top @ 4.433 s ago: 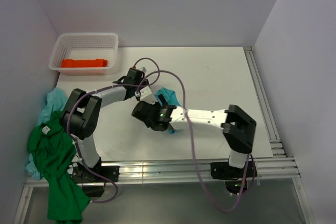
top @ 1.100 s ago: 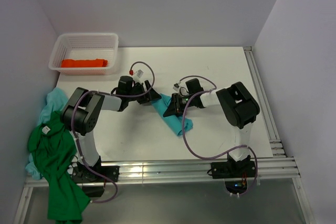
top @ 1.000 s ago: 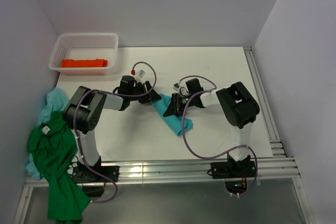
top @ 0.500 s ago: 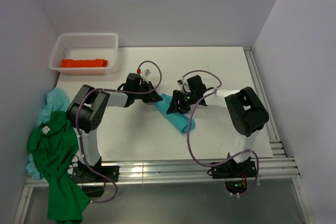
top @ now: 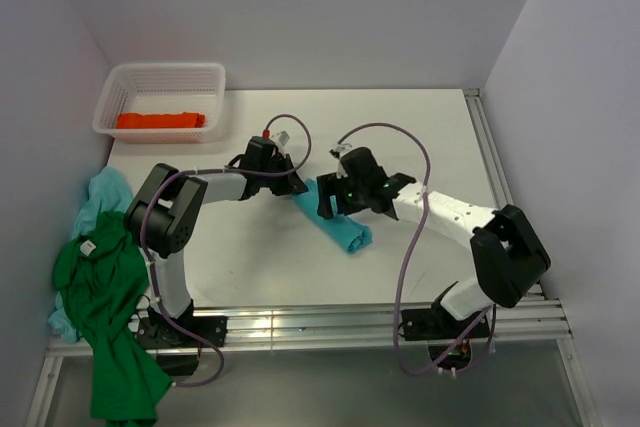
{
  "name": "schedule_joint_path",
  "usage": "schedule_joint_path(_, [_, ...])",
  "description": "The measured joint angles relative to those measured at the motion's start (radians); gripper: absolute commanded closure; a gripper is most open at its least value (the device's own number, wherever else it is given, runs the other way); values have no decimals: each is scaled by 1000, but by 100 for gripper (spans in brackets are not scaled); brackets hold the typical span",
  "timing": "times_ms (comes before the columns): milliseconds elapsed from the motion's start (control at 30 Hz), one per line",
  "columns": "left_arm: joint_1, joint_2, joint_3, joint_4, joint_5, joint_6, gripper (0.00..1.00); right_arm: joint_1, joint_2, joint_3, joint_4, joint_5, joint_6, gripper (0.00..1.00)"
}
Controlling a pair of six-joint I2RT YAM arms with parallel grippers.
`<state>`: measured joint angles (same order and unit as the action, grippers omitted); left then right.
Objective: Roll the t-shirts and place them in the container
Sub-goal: Roll the tshirt
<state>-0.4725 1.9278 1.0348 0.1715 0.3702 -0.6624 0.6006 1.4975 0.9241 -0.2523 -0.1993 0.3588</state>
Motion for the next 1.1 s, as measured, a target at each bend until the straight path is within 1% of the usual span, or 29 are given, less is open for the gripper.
schedule_joint_path(133, [-4,0,13,-24,-9,3,100,158,-11,22,-56,189,-61,14])
schedule_joint_path(267, [-7,0,20,-39,-18,9,100,283,53,87,-125,395,-115,12])
schedule_joint_path(467, [-7,0,24,-48,-20,14,100,380,232,170,-168,641,-162,13])
schedule_joint_path(533, [-7,0,26,-50,-20,14,100,394,284,178,-190,701,-174,17])
schedule_joint_path(567, [-7,0,26,-50,-20,15,100,401,305,181,-199,721,-176,20])
schedule_joint_path(600, [-7,0,26,-51,-20,15,100,406,324,184,-209,748,-178,29])
schedule_joint_path(667, [-7,0,26,-52,-20,15,100,412,338,199,-220,780,-182,42])
schedule_joint_path(700, [-7,0,26,-52,-19,15,100,412,341,201,-222,788,-180,58])
schedule_joint_path(767, [-7,0,26,-53,-19,14,98,414,341,201,-224,790,-179,74])
schedule_joint_path(800, [-7,0,26,-53,-20,15,95,414,341,201,-221,789,-176,87])
schedule_joint_path(833, [-7,0,26,-53,-20,14,88,413,341,201,-220,785,-176,93])
schedule_joint_path(900, [-7,0,26,-53,-20,14,78,408,333,195,-212,766,-167,100])
schedule_joint_path(933, [-7,0,26,-53,-20,14,66,402,322,184,-201,748,-162,100])
schedule_joint_path(967, [-7,0,26,-56,-20,16,62,396,308,170,-187,729,-159,100])
schedule_joint_path(1000, [-7,0,25,-58,-23,15,56,387,290,150,-169,704,-154,100])
schedule_joint_path(1100, [1,-10,10,-35,-6,8,44,358,240,92,-118,639,-140,100])
